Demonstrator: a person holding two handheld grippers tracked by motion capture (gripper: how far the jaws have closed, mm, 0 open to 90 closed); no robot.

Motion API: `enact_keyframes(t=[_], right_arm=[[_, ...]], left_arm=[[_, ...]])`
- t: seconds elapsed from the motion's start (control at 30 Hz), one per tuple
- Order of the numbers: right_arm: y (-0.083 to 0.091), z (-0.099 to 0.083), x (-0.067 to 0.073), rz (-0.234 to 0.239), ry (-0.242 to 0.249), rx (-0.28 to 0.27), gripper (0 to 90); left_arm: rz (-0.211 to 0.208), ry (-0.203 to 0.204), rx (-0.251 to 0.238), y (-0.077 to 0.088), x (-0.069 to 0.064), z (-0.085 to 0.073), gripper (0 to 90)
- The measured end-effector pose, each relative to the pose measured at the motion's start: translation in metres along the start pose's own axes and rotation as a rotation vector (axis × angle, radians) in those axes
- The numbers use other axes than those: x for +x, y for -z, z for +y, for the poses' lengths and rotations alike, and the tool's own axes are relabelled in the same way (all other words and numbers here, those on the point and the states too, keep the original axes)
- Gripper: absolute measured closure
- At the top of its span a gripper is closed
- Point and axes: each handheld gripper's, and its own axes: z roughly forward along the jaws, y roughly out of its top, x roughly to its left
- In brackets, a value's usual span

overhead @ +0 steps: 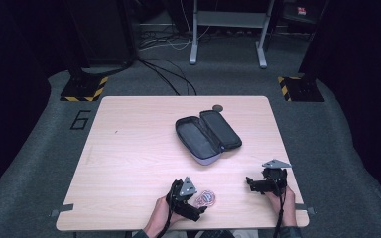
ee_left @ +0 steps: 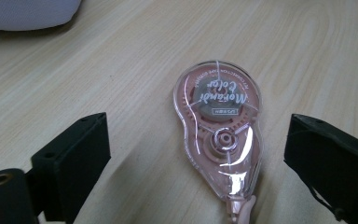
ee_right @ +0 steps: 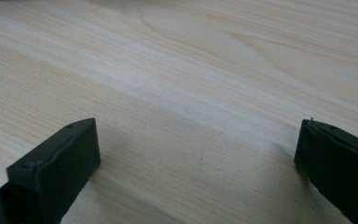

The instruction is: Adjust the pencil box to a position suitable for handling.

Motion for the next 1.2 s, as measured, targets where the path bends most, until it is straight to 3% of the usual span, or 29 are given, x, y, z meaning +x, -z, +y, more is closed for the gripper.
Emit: enact_keyframes(t=[0.1,0.27,0.83,1.2], right_arm=[[0.000,0.000,0.000,0.000,0.000,0.000,0.0],[0.000,0.000,0.000,0.000,0.000,0.000,0.0],[0.000,0.000,0.000,0.000,0.000,-0.001,0.0],[0.000,0.000,0.000,0.000,0.000,0.000,0.0]], left_arm=[[0.001,-0.014,0.005,-0.004,-0.004,0.001,15.1],[-0.001,-0.036,0.019,-0.007,-0.007,0.001,17.1],[-0.007,-0.079,0.002,-0.006,-0.011,0.000,48.9],[-0.011,-0.088,-0.022,-0.004,-0.010,0.000,50.1]])
